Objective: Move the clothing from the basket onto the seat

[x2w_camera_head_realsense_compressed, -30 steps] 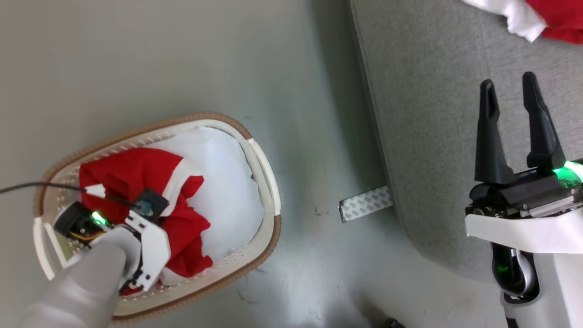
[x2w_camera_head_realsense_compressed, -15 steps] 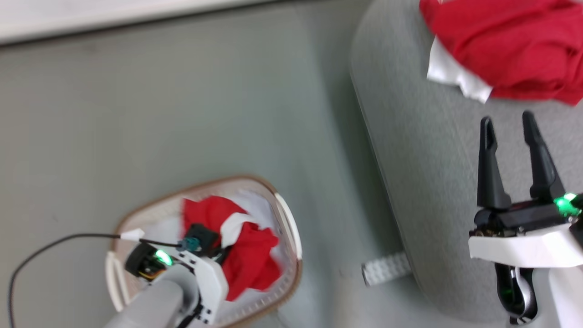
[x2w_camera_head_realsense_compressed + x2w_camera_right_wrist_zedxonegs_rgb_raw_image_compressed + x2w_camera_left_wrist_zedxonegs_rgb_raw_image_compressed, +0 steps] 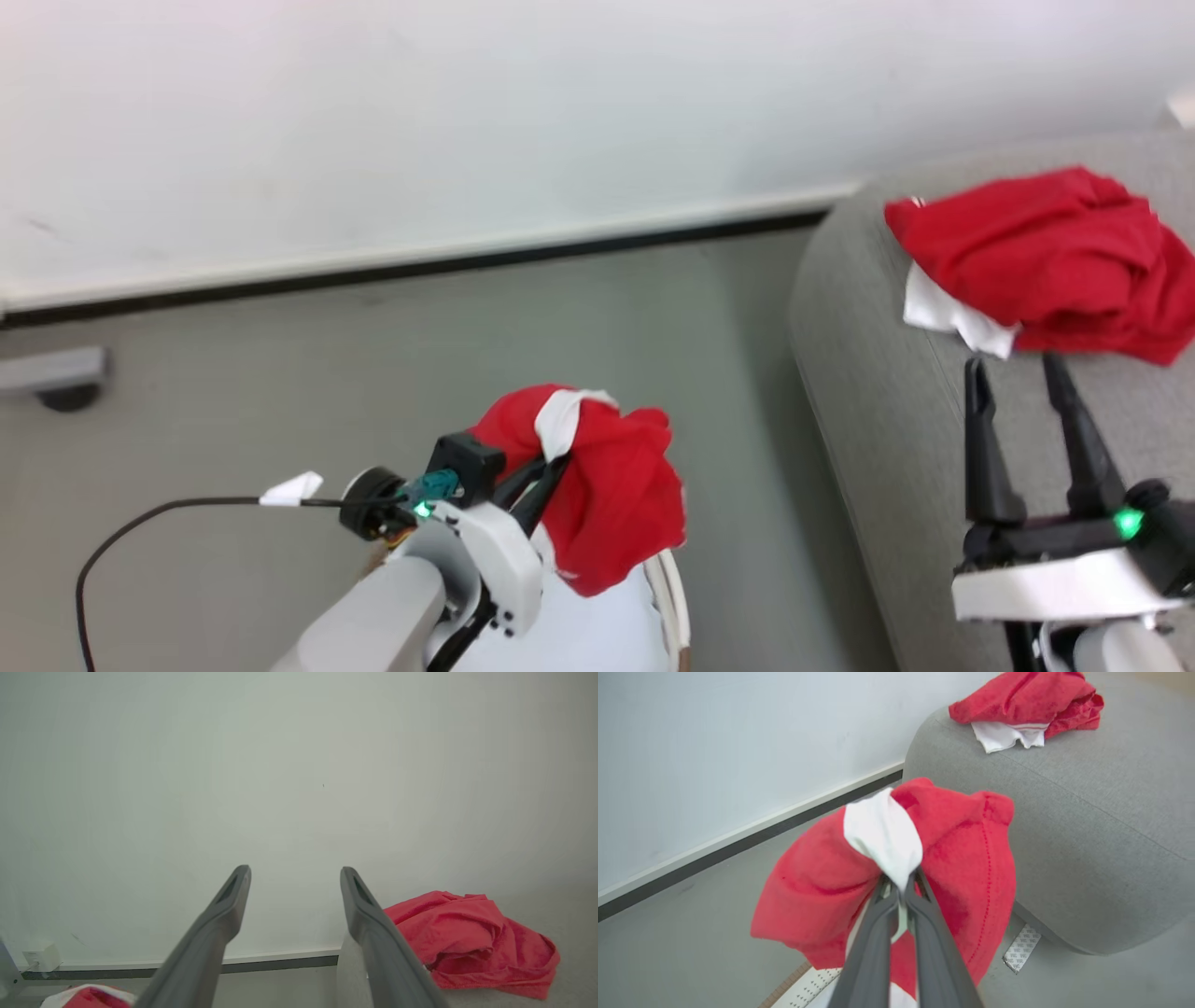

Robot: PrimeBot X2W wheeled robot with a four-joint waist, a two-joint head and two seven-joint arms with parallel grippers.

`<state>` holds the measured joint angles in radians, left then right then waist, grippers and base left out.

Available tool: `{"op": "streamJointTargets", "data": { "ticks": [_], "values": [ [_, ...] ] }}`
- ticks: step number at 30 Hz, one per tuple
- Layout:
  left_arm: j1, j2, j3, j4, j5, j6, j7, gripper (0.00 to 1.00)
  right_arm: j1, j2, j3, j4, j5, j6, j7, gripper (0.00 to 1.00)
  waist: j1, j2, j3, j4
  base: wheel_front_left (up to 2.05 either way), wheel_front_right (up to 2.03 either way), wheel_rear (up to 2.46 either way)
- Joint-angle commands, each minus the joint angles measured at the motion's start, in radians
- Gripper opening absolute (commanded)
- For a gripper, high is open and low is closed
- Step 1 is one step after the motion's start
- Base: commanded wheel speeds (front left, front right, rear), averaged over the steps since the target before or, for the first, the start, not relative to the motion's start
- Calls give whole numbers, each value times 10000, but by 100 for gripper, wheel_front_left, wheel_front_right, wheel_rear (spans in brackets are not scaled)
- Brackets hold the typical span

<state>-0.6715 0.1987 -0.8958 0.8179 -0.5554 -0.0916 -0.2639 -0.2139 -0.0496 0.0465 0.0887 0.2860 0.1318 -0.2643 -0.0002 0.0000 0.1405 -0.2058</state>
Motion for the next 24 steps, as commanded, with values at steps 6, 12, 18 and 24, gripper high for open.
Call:
{"op": "streamJointTargets", "data": {
  "ticks": [6,12,18,24],
  "values": [
    [314,45,811,-1460,378,91,-5,0,812,-17,400,416,77,-22,0,100,2,0,-1327,999,0,0,0],
    [77,148,1189,-2328,447,68,-6,0,1003,-20,763,604,82,-22,1,100,2,0,-1578,1303,0,0,0],
    [-115,211,1471,-3260,173,78,-1,0,1017,-19,1221,820,210,-22,1,100,2,0,-1744,1537,0,0,0],
    [56,314,1483,-3836,70,227,223,0,1052,-19,1572,961,274,-22,0,100,2,0,-1771,1601,0,0,0]
  ]
}}
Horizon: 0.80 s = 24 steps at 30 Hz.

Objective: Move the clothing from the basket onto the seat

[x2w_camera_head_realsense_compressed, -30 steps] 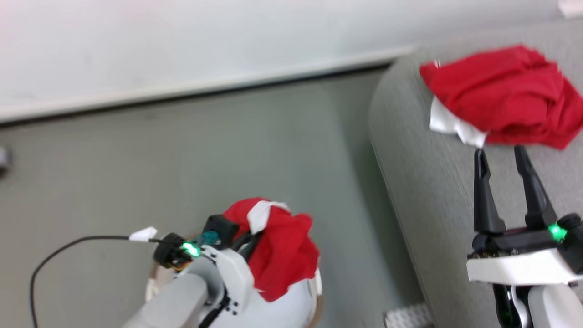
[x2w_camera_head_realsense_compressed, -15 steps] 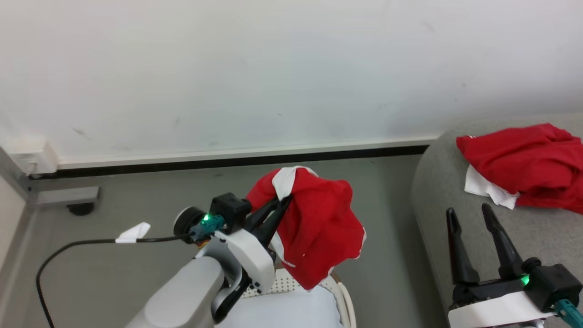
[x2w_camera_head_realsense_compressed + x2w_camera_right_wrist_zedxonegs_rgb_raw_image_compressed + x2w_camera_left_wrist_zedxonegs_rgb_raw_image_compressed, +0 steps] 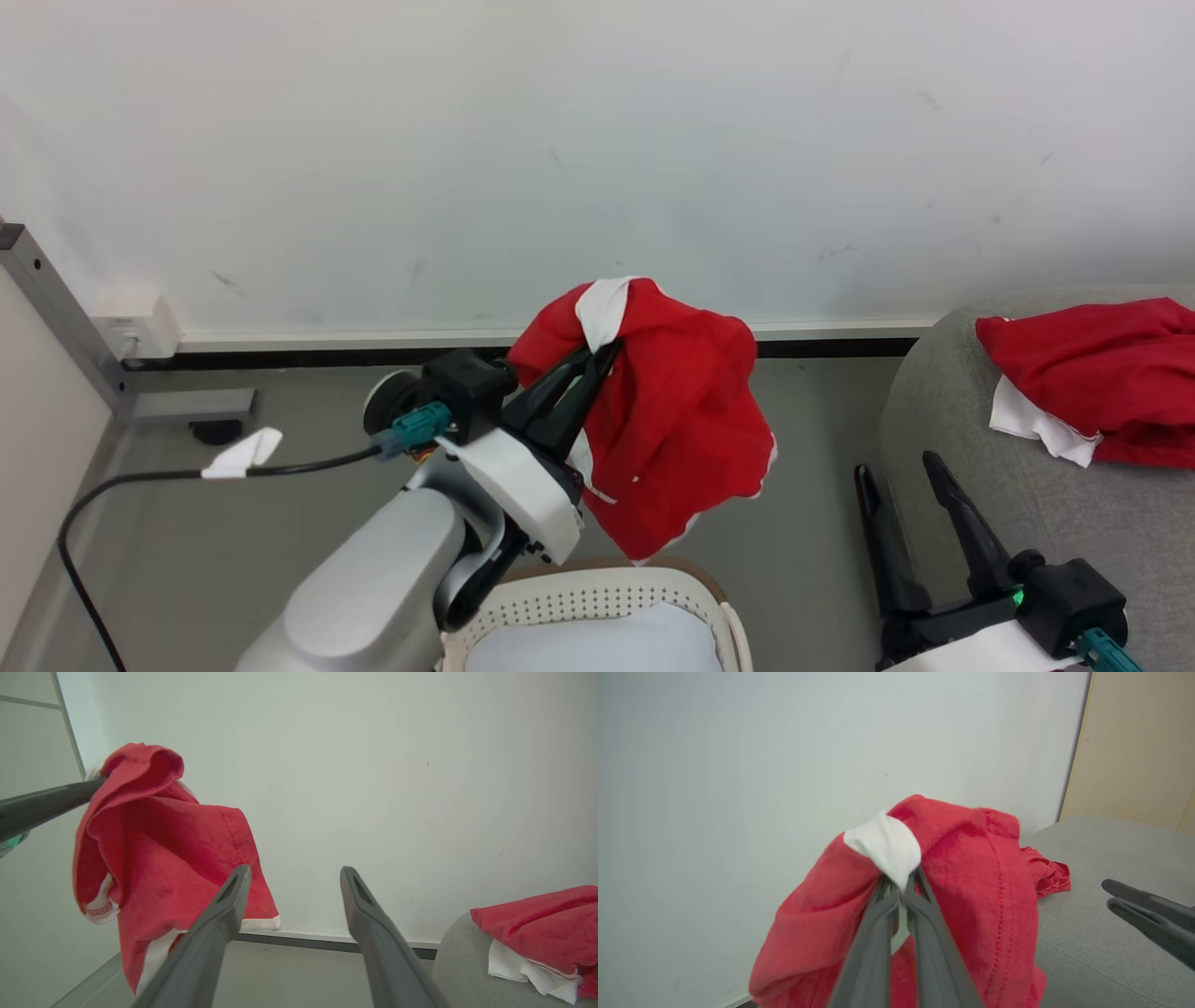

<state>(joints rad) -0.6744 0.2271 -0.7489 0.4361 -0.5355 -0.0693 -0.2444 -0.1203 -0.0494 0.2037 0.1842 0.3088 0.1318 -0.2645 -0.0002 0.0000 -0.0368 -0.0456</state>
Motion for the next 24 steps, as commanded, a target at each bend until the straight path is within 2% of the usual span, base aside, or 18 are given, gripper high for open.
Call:
{"op": "streamJointTargets", "data": {
  "ticks": [1,11,20,24],
  "values": [
    [145,43,8,-80,-157,37,46,0,110,-21,35,14,59,-22,3,100,2,0,11,-4,0,0,0],
    [214,119,29,-404,-270,166,154,0,48,-19,556,186,62,-22,3,100,2,0,151,29,0,0,0],
    [-172,-81,-25,-422,-340,122,202,0,-231,-196,2044,785,647,-22,3,100,2,0,183,333,0,0,0],
    [-250,-272,-171,-520,-344,87,233,0,-588,-140,2799,1347,1291,-22,3,100,2,0,182,566,0,0,0]
  ]
}}
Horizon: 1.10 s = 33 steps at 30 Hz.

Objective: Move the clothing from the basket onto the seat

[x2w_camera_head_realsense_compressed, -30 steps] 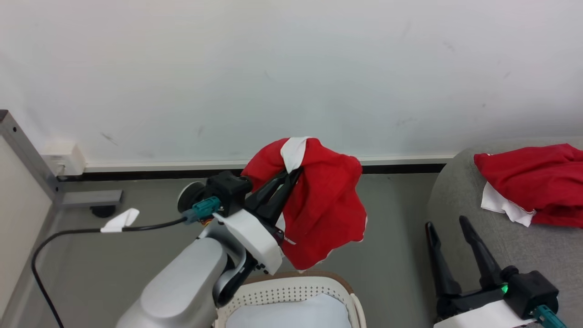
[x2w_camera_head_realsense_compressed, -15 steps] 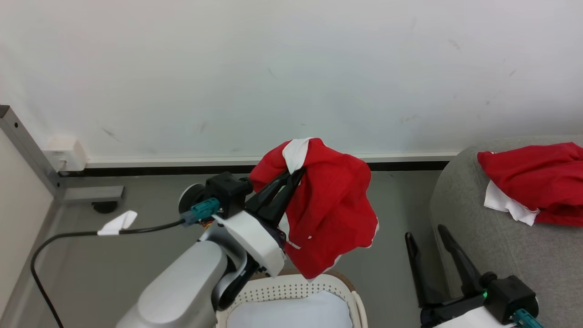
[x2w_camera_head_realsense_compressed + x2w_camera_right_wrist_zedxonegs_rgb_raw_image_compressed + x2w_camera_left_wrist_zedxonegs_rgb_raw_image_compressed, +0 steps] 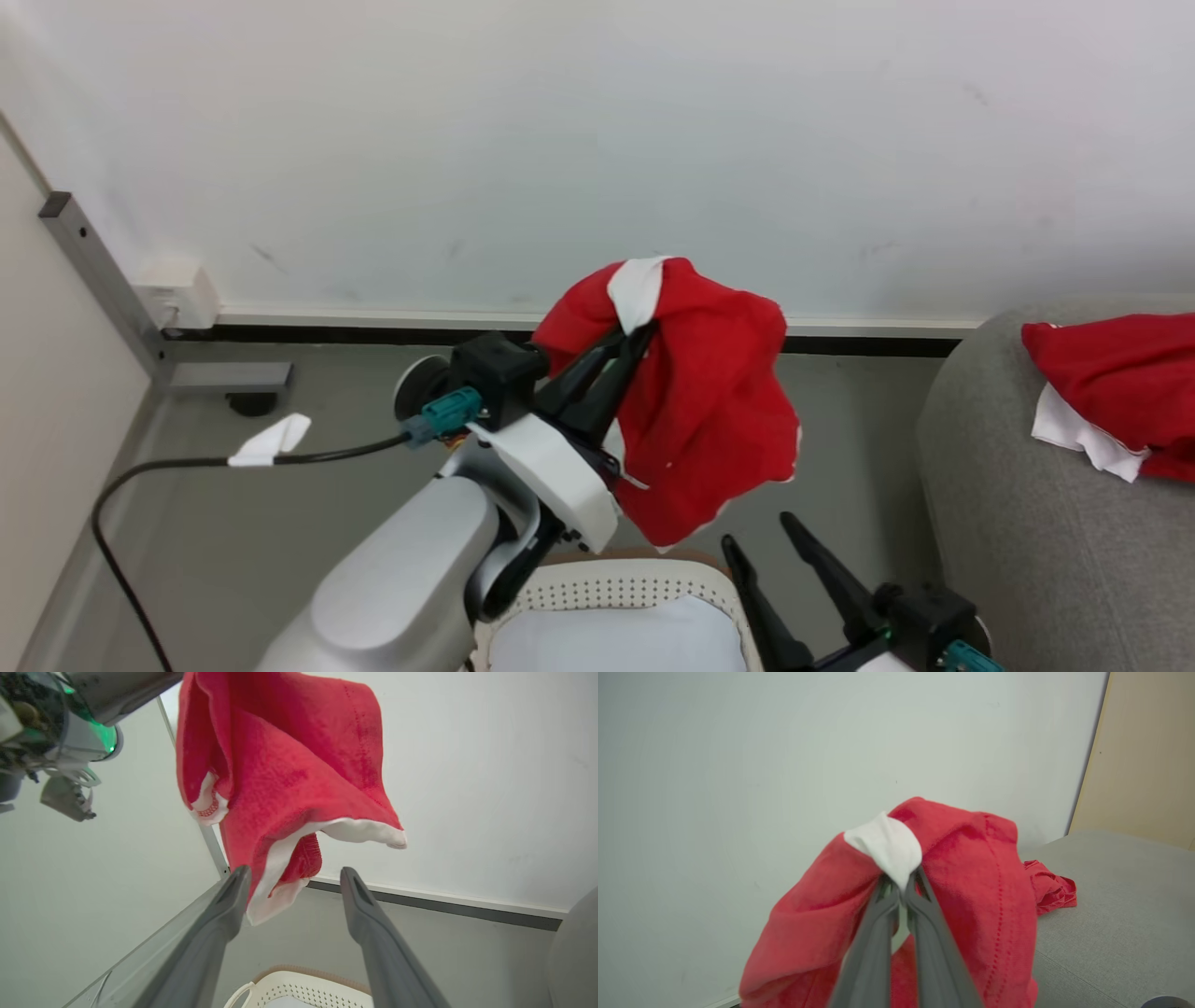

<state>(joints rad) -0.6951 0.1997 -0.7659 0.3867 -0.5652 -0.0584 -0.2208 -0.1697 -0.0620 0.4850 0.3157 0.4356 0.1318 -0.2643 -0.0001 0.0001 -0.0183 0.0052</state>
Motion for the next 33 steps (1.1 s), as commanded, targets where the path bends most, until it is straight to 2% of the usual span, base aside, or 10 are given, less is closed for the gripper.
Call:
{"op": "streamJointTargets", "data": {
  "ticks": [1,9,19,20,21,22,33],
  "values": [
    [-49,-54,-55,-55,-42,-18,16,0,-234,5,213,150,203,-22,0,100,1,-1,-3,125,0,0,0],
    [207,-443,-604,-342,-110,-208,188,0,-1193,69,955,1097,811,-22,0,100,1,-1,-74,874,0,0,0],
    [655,-675,-1263,-522,-198,-346,411,0,-1418,100,523,1112,617,-22,0,100,1,-1,-131,1684,0,0,0],
    [685,-682,-1297,-532,-210,-352,413,0,-1430,103,520,1107,590,-22,0,68,1,-1,-129,1720,0,0,0],
    [690,-685,-1326,-545,-220,-358,415,0,-1452,103,543,1107,541,-22,0,19,1,-1,-125,1754,0,0,0],
    [685,-685,-1336,-562,-228,-354,421,0,-1471,102,547,1123,510,-22,0,0,1,-1,-122,1778,0,0,0],
    [750,-500,-1285,-547,-342,-234,358,0,-1476,103,407,962,386,-22,0,0,1,-1,-72,1696,0,0,0]
  ]
}}
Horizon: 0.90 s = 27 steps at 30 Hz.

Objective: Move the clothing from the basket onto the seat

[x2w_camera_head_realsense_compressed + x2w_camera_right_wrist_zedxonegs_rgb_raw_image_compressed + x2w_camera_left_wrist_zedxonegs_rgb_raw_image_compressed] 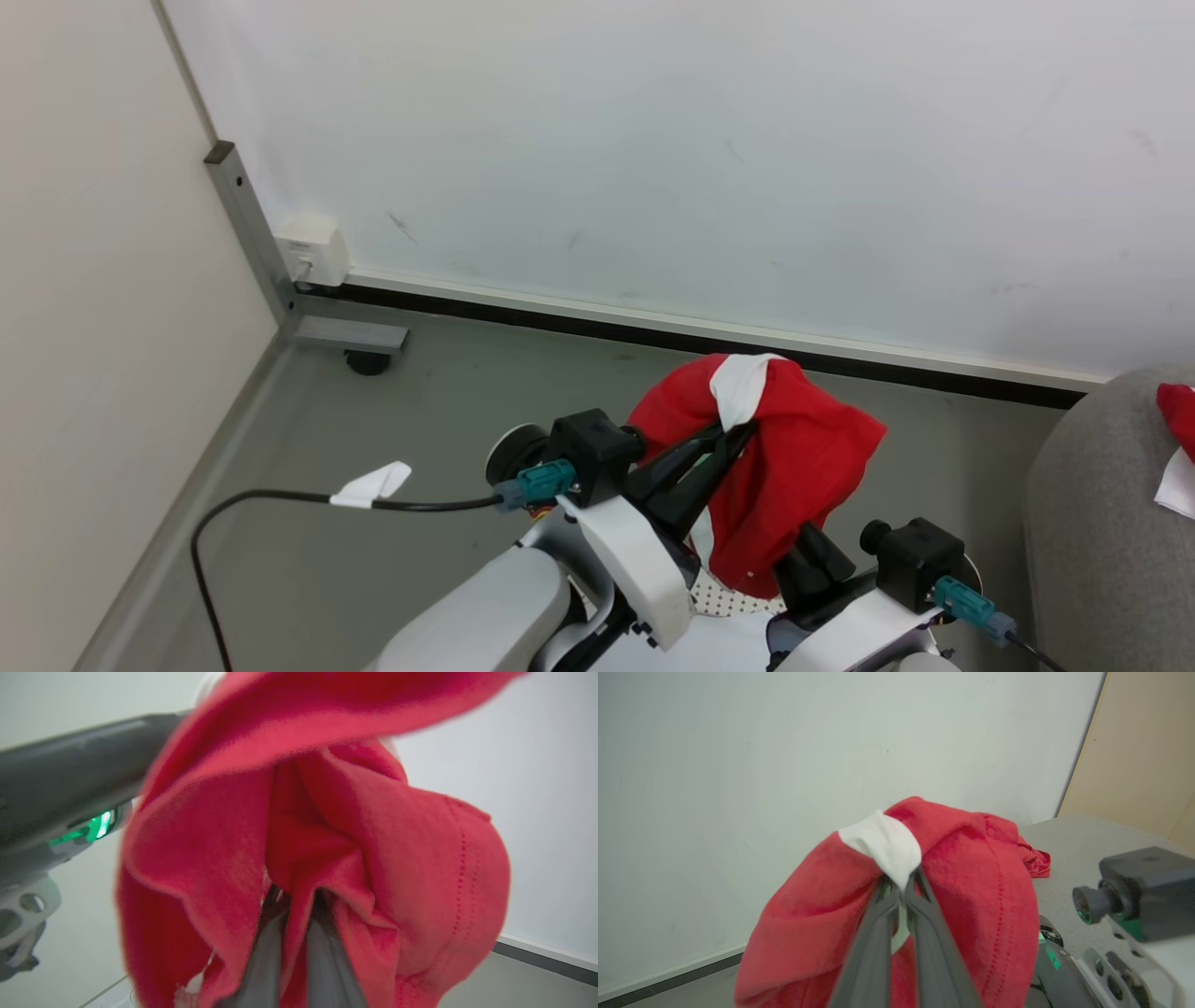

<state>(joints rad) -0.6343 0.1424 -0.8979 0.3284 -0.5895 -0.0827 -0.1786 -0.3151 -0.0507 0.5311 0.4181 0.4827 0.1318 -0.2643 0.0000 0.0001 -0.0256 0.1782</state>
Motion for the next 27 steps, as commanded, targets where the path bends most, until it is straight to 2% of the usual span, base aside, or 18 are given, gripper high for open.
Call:
{"op": "streamJointTargets", "data": {
  "ticks": [1,5,6,11,12,14,27],
  "values": [
    [160,85,39,54,-116,36,-79,0,9,-9,-76,-121,-108,-22,0,0,0,-1,-1,-72,0,0,0],
    [161,136,71,141,-125,106,-122,2,90,-9,-169,-259,-171,-22,0,0,0,-1,16,-248,0,0,0],
    [156,145,75,168,-123,118,-138,10,106,-10,-209,-277,-193,-22,0,0,0,-1,20,-294,0,0,0],
    [155,190,41,267,-123,164,-141,33,212,-56,-445,-419,-242,-22,-1,0,0,-1,37,-571,0,0,0],
    [167,204,32,285,-120,177,-144,43,251,-68,-517,-452,-256,-23,0,0,0,-1,39,-640,0,0,0],
    [224,232,22,336,-168,179,-98,100,316,-87,-691,-520,-265,-23,0,0,0,-1,48,-807,0,0,0],
    [555,492,21,252,-181,299,-385,100,400,-659,-1769,-1186,-644,-23,-1,0,0,-1,252,-2440,0,0,0]
  ]
}}
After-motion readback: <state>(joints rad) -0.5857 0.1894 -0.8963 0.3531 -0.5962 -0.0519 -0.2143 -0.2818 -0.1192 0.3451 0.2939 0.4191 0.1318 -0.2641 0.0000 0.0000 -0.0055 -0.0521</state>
